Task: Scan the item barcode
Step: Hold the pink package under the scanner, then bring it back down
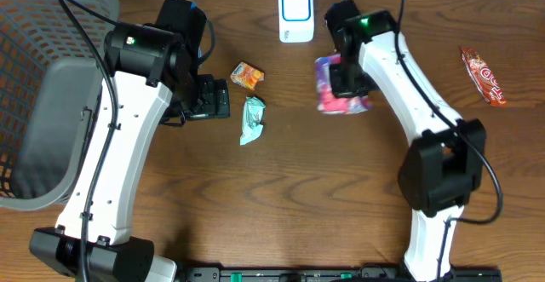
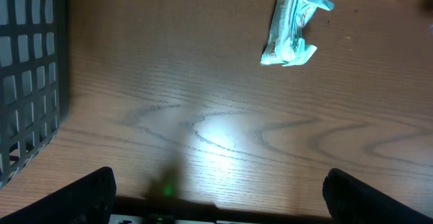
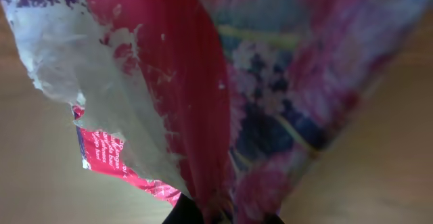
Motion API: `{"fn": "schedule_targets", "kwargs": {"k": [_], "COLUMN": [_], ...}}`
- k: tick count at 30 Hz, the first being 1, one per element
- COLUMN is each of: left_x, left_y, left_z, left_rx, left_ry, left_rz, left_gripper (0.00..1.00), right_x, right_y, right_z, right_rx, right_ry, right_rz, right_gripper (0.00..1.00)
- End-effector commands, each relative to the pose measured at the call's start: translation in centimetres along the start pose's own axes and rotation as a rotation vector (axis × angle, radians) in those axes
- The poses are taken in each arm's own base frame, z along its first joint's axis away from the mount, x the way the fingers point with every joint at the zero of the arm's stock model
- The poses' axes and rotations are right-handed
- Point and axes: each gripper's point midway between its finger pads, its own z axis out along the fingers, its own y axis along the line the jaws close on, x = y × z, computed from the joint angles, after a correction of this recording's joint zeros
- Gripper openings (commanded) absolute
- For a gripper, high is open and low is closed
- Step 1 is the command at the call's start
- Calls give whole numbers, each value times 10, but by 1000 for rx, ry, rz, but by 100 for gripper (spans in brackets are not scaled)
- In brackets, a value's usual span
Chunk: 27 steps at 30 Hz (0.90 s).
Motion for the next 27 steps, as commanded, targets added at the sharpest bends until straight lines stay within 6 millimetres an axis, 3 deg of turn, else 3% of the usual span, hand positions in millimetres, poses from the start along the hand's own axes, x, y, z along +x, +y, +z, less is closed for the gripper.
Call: {"fn": "schedule_targets", "kwargs": {"k": [1,4,9,17,19,22,26,27], "left_x": [-1,-1,-1,-1,-1,-1,-1,-1], "left_y": [0,0,0,0,0,0,0,0], "left_z": [0,0,0,0,0,0,0,0], "left_rx": [-6,-6,-6,-6,-6,-6,-6,-6], "left_ry": [0,0,0,0,0,0,0,0], "left_rz": [-1,-1,-1,-1,-1,-1,-1,-1], "left_gripper": [98,98,98,98,98,98,98,98], "right_x": [-11,-9,-9,7,15,26,33,36], "right_y": [-52,-69,-74,-65,-57,-28,16,31], "right_z": [-32,-44,-44,13,25,37,37,37], "right_rx": [383,530,589,604,602,559,474,440], "right_ry": [-164,-211,-228,-204,-198,-194,-219,-219], "right_rz": [98,127,131,118,95,23,-61,-93], "right_gripper": [1,1,1,1,1,2,21,34]}}
